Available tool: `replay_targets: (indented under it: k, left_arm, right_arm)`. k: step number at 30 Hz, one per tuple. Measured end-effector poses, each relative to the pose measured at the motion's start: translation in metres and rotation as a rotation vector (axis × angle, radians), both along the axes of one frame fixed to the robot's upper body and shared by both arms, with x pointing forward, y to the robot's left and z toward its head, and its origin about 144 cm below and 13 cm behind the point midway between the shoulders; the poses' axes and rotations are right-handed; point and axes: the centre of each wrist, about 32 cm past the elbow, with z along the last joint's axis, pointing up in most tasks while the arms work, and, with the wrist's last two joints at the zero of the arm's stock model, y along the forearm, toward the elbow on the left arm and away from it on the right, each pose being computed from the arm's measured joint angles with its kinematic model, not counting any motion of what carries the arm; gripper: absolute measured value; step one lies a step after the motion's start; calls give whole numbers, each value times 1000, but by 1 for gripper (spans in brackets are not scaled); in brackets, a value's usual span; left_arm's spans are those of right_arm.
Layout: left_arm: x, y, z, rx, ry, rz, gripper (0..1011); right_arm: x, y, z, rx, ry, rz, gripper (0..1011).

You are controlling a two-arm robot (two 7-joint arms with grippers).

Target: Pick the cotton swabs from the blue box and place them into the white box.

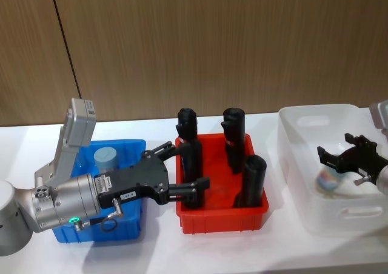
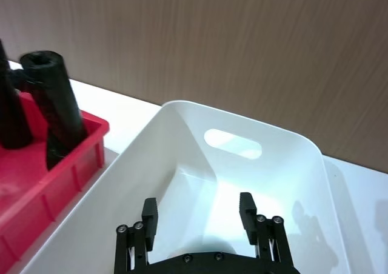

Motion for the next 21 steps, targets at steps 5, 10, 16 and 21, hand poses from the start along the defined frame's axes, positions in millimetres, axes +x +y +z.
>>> replay_targets:
  k: [5, 10, 16, 21]
  left_arm:
    - [0, 0, 0, 0, 0, 0, 1004]
    - [0, 0, 0, 0, 0, 1, 1004]
    - [-2, -2, -1, 4, -1, 22, 1004]
    - [-4, -6, -3, 12, -5, 56, 1004]
  right_arm:
    - [3, -3, -2, -2, 6, -18, 942]
    - [4, -4, -3, -7, 2, -25, 1001]
    - [2, -3, -3, -7, -1, -24, 1001]
    - [-3, 3, -4, 1, -13, -19, 1001]
